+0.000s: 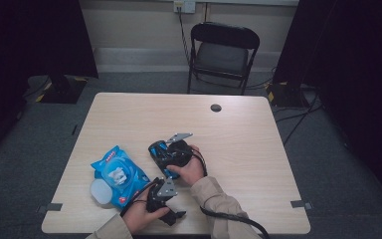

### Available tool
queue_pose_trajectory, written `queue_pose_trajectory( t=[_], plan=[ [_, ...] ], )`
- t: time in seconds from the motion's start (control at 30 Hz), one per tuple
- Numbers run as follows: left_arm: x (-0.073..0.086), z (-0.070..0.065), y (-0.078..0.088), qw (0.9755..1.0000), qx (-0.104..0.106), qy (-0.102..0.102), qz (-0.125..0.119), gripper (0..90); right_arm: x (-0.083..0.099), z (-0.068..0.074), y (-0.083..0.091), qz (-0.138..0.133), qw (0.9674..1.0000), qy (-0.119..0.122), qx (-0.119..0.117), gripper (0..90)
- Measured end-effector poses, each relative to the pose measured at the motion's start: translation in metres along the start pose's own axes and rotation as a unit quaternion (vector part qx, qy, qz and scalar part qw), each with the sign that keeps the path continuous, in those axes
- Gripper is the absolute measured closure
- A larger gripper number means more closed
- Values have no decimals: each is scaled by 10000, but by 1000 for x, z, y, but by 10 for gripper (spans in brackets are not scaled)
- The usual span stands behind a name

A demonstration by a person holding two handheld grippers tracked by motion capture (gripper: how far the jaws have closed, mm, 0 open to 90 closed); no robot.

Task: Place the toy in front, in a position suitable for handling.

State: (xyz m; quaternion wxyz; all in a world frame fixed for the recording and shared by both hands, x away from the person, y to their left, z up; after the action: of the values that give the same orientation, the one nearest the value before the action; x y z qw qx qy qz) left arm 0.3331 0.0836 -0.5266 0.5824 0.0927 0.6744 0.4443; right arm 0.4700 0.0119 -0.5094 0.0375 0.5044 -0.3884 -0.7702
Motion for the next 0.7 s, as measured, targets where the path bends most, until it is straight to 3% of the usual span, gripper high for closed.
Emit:
queue_pose_trajectory(
  t=[0.23, 0.7],
  plan=[
    [0, 0, 0, 10000, -1, 30, -17, 0, -2, 1, 0, -29, 9999, -60, -101, 221],
    [0, 0, 0, 10000, 0, 36, -18, 0, 3, 3, -8, 164, 9998, -12, -61, 203]
  ],
)
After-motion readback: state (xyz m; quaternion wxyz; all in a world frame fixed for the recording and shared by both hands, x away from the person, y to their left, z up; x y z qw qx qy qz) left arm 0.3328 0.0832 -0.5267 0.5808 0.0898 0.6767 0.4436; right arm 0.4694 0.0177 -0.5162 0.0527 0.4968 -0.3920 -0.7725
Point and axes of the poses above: each handheld gripper's, and its own axes: y roughly backward along the jaws, x roughly out of its underside, z roughly to its left, the point moved 3 cm from there along -y, roughly forward along the jaws, and after that the axes turned 7 degrees about -x, right-handed, at the moved point
